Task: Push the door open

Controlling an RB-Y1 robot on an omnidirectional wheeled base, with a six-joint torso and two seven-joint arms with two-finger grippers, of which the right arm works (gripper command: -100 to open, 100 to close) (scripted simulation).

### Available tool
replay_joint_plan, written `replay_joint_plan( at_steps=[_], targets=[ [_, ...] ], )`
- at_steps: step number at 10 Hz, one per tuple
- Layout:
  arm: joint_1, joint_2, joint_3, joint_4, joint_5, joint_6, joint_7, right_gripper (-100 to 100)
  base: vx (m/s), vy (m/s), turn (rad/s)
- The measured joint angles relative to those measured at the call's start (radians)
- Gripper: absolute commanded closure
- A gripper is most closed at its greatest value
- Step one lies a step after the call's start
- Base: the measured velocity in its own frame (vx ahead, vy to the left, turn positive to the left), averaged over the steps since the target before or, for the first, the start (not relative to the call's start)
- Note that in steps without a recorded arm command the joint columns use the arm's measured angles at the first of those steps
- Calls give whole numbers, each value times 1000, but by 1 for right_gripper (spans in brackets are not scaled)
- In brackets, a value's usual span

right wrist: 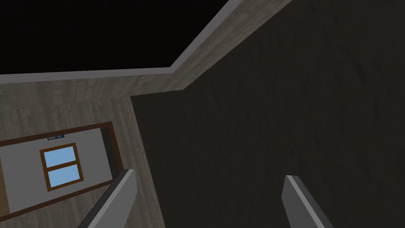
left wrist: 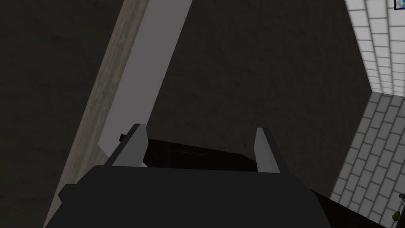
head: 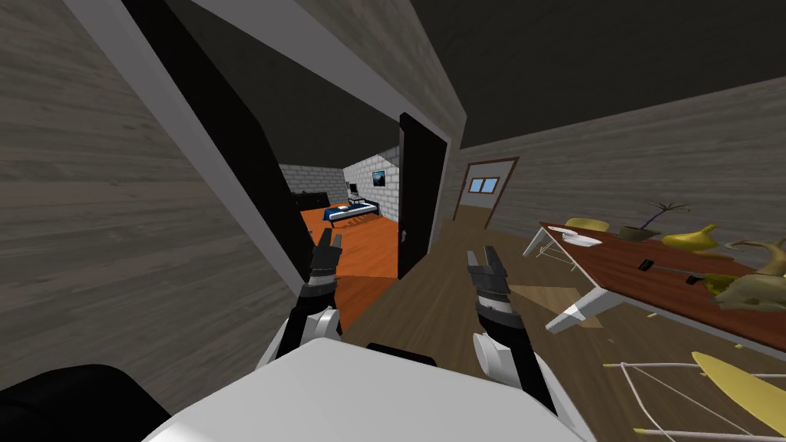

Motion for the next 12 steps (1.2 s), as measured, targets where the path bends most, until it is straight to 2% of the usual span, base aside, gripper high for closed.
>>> replay_joint_plan(
  at_steps=[7,9,12],
  targets=[
    [-67,-23,11,172,-11,-27,-1,-100,82,-62,131],
    [-93,-24,17,237,-12,-41,2,-100,80,-67,163],
    [-127,-35,21,310,-18,-41,1,-100,80,-80,147]
  ],
)
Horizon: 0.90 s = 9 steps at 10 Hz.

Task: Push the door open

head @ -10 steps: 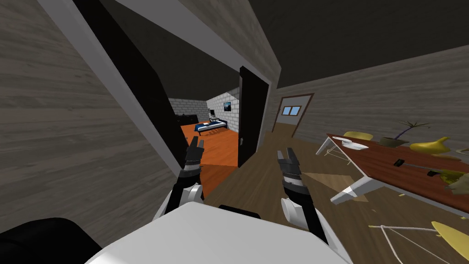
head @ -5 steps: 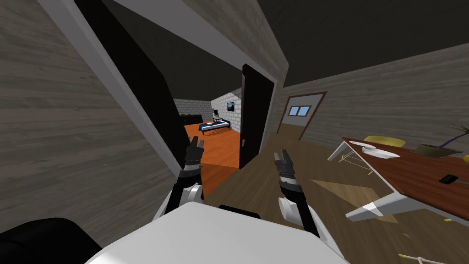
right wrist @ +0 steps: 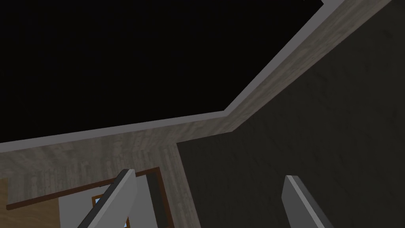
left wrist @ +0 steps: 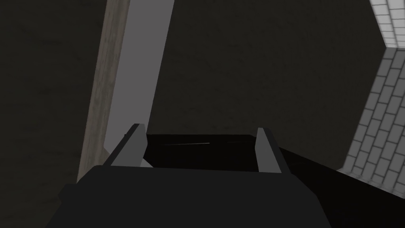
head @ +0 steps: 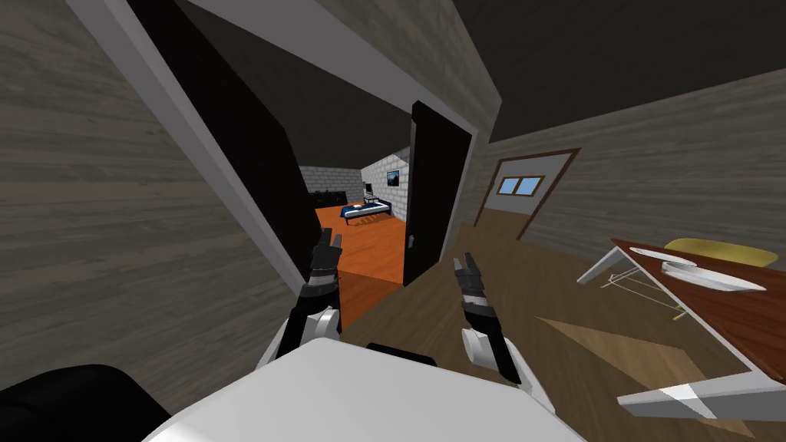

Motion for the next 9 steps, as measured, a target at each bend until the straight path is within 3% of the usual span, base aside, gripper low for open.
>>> replay_joint_plan(
  at_steps=[9],
  targets=[
    [-93,-8,21,248,-11,-45,5,-100,69,-72,139]
  ],
)
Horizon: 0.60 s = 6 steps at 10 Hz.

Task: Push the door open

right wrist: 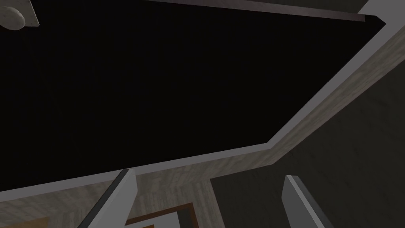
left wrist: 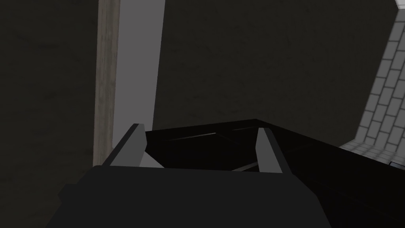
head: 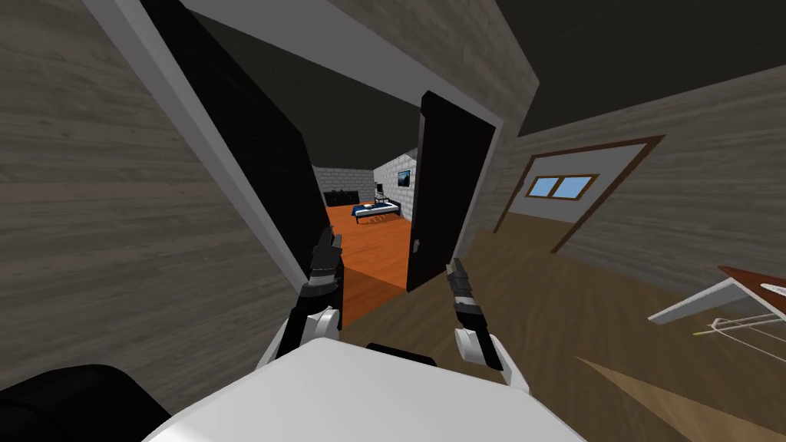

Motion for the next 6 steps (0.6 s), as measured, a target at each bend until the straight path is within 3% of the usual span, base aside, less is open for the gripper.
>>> replay_joint_plan(
  at_steps=[3,5,6],
  targets=[
    [-38,-3,7,83,-5,-7,1,-100,60,-87,147],
    [-72,-8,8,164,-10,-27,0,-100,65,-109,172],
    [-75,-10,12,181,-11,-26,-2,-100,53,-90,152]
  ],
)
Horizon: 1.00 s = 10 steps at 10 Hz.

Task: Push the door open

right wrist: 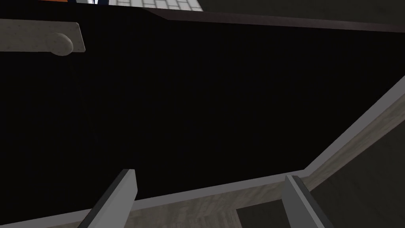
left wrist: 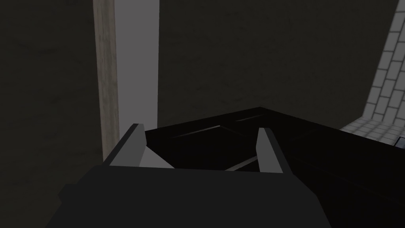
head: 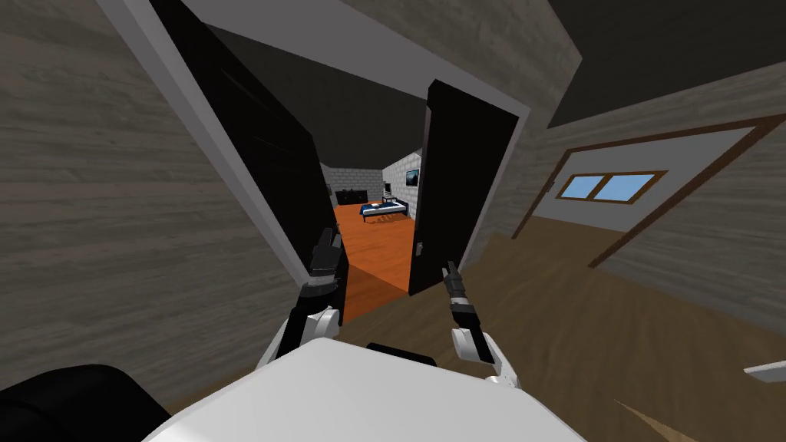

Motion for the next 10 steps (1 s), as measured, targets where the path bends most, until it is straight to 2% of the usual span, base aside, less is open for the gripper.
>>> replay_joint_plan(
  at_steps=[1,2,5,6,8,10],
  targets=[
    [-17,1,2,36,-2,-3,1,-100,73,-86,145],
    [-19,3,7,53,-2,-5,2,-100,62,-93,194],
    [-62,8,13,147,-6,-20,8,-100,52,-97,134],
    [-79,4,14,189,-9,-29,6,-100,57,-97,154],
    [-98,6,19,235,-11,-28,6,-100,54,-90,147],
    [-122,4,23,296,-15,-40,5,-100,38,-91,130]
  ],
)
